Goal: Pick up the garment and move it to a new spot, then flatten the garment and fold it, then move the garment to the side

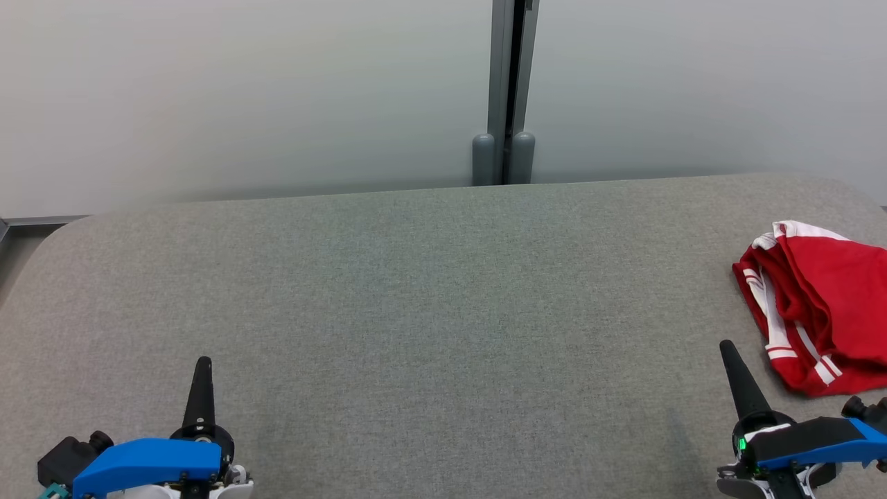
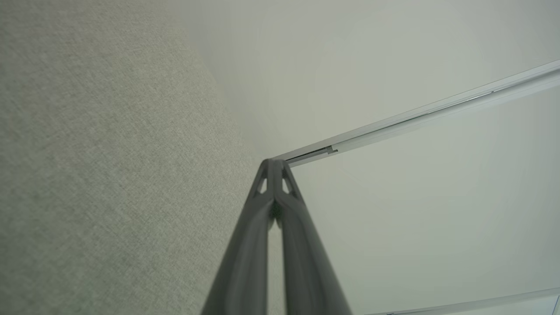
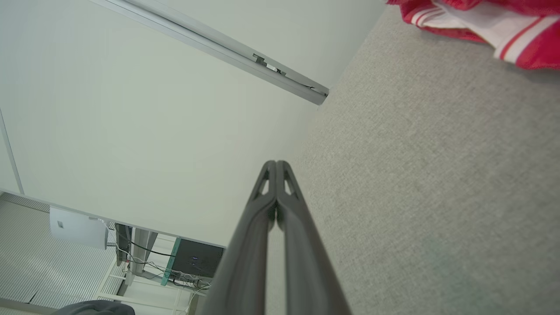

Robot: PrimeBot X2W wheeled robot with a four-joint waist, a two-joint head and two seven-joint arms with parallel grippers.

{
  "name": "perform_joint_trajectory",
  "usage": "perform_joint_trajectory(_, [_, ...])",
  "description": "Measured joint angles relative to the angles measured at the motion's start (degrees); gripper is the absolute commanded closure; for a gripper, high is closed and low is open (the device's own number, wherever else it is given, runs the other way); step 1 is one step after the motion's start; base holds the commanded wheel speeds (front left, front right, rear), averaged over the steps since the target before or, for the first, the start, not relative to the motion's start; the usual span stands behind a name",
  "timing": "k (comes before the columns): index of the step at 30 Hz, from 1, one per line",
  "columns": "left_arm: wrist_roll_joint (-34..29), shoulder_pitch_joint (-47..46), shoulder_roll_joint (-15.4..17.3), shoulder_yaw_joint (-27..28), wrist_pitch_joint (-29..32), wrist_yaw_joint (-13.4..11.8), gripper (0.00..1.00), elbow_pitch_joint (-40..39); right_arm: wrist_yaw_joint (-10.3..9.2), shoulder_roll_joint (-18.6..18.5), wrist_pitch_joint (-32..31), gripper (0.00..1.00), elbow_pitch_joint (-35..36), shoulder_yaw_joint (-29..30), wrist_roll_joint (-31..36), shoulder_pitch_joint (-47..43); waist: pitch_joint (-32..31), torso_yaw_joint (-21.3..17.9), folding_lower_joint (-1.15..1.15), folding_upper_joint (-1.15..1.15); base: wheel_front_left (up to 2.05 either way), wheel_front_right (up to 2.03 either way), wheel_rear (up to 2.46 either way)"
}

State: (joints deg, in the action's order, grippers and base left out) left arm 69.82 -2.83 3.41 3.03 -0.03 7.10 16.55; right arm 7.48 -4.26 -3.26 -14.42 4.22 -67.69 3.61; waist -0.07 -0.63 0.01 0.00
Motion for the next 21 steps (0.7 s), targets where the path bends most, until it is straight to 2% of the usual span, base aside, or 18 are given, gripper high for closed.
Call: perform_joint_trajectory(21, [9.61, -1.24, -0.18, 1.59, 2.90, 0.01, 1.00, -0.99, 0.00, 0.47, -1.29, 1.00, 0.14, 0.99, -10.49, 0.94, 0.09, 0.24, -0.01, 0.00, 0.00, 0.00, 0.00])
